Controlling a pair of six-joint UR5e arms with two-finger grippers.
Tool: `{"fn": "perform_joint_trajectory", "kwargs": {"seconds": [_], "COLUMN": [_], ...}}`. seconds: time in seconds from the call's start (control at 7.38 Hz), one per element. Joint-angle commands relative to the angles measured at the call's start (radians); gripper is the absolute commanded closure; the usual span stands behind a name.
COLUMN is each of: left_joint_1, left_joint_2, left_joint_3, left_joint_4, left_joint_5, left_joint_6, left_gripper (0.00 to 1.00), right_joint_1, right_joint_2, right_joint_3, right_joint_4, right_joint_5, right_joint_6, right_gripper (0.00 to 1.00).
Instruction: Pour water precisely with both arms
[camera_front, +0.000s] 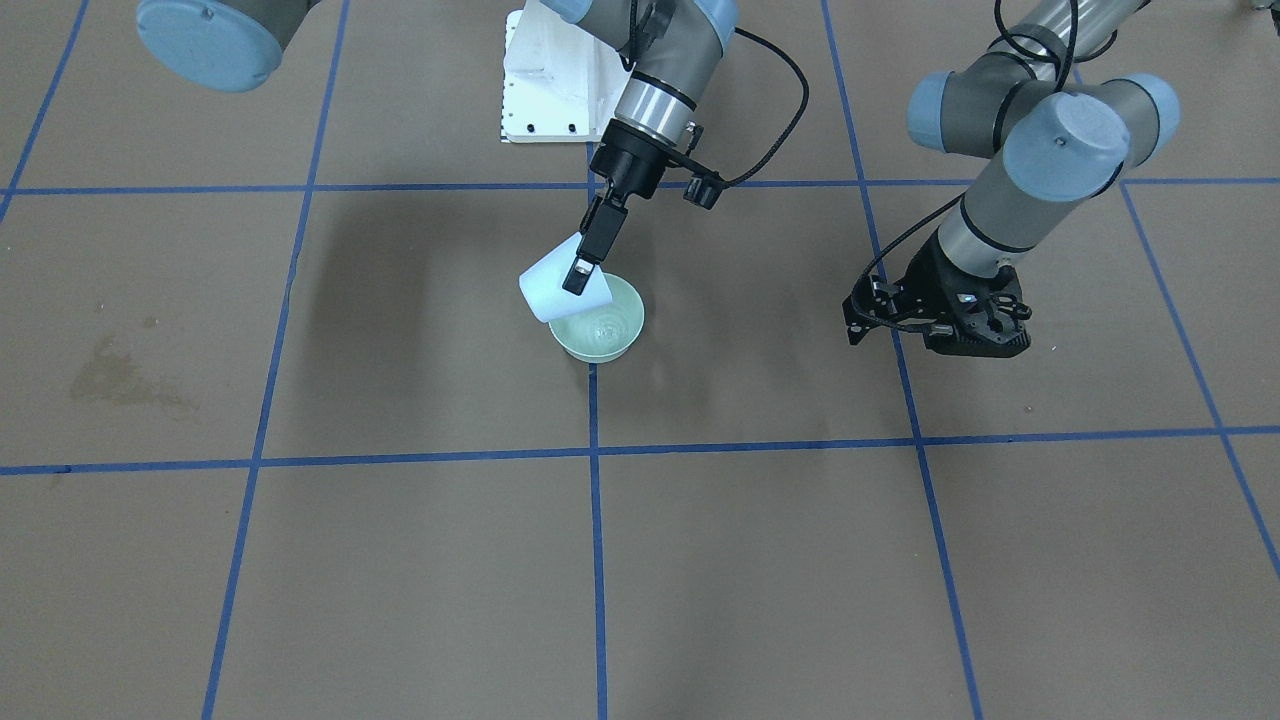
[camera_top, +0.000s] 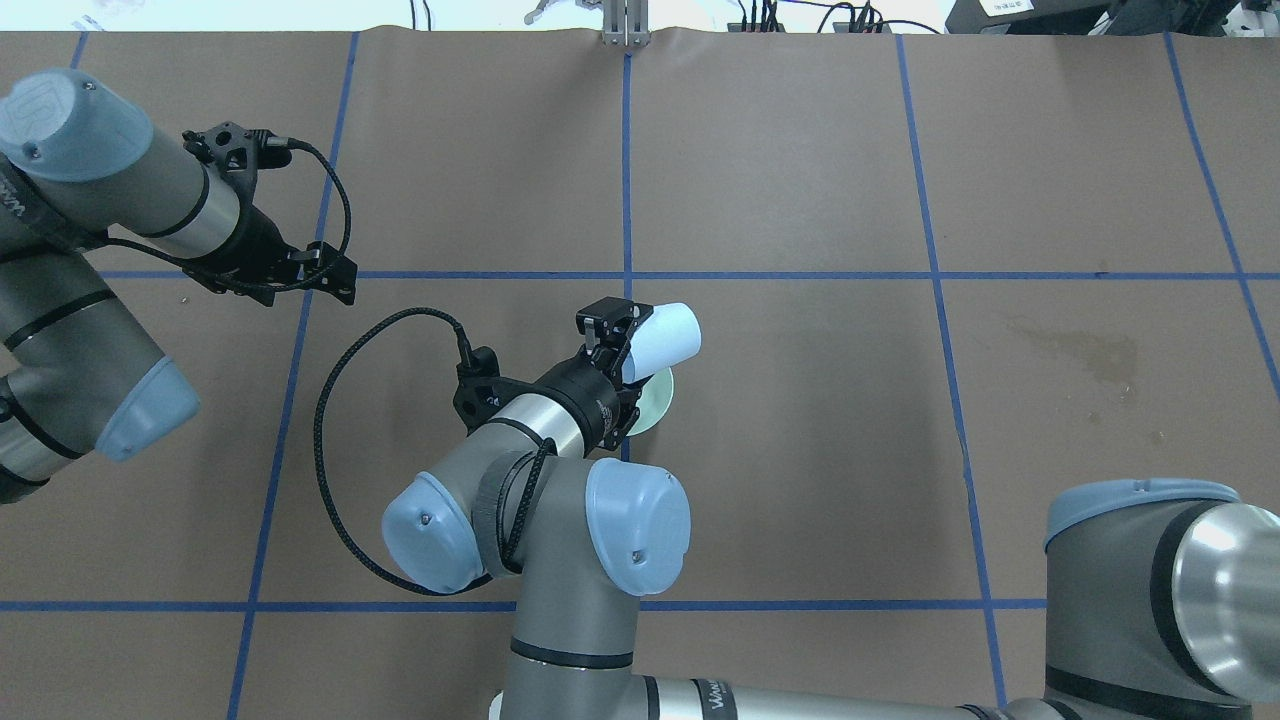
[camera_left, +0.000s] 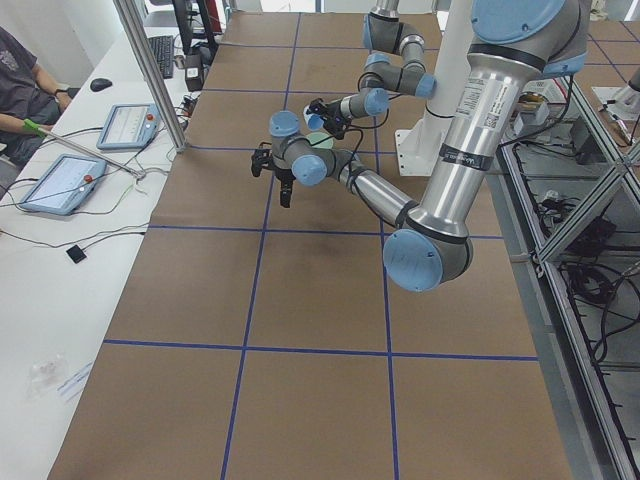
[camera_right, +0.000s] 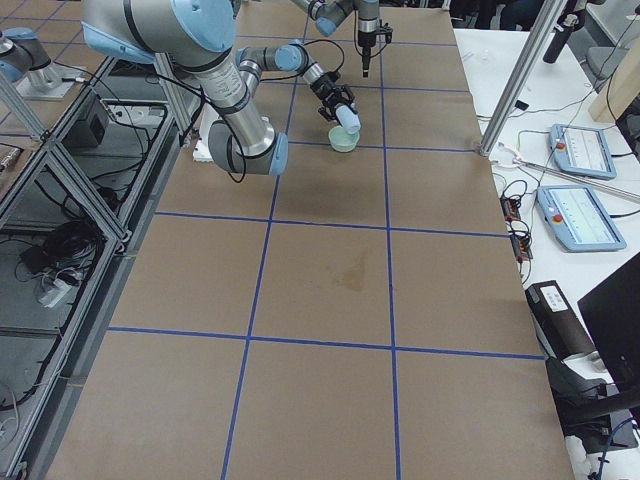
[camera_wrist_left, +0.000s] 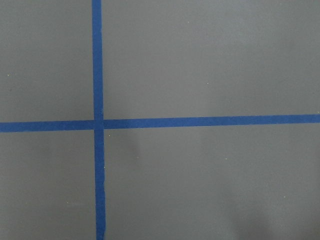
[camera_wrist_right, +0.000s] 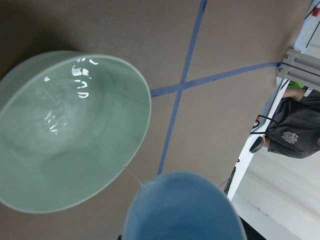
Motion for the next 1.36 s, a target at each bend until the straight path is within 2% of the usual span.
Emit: {"fn": "perform_joint_trajectory", "kwargs": {"seconds": [0.0,0.14,0.27,0.41,0.54,0.68,0.95,1.08,1.22], "left_joint_1": [0.0,0.0,0.0,-0.002,-0.002,0.0,0.0,0.0,0.002], "left_joint_2": [0.0,0.0,0.0,0.0,0.0,0.0,0.0,0.0,-0.001], "left_joint_3": [-0.011,-0.012,-0.012,-0.014,-0.014,-0.013,-0.011,-0.011,-0.011], "left_joint_4": [0.003,0.003,0.004,0.006,0.006,0.007,0.009,0.009,0.007], "left_joint_5": [0.001,0.001,0.0,-0.004,-0.004,-0.004,-0.004,-0.004,-0.004], "left_joint_6": [-0.001,-0.001,-0.001,-0.001,-0.001,-0.001,-0.003,-0.007,-0.036], "left_gripper": [0.0,0.0,0.0,0.0,0.0,0.0,0.0,0.0,0.0], "right_joint_1": [0.045,0.077,0.118,0.154,0.222,0.285,0.37,0.431,0.5], "right_joint_2": [-0.116,-0.184,-0.259,-0.363,-0.463,-0.517,-0.688,-0.768,-0.843], "right_joint_3": [0.177,0.26,0.3,0.32,0.325,0.344,0.435,0.445,0.454], "right_joint_4": [0.066,0.148,0.298,0.531,0.737,0.782,0.794,0.799,0.909], "right_joint_5": [0.107,0.16,0.246,0.306,0.457,0.545,0.572,0.637,0.73], "right_joint_6": [0.028,0.028,0.083,0.258,0.309,0.327,0.344,0.402,0.406], "right_gripper": [0.59,0.61,0.62,0.62,0.62,0.61,0.64,0.64,0.64]}}
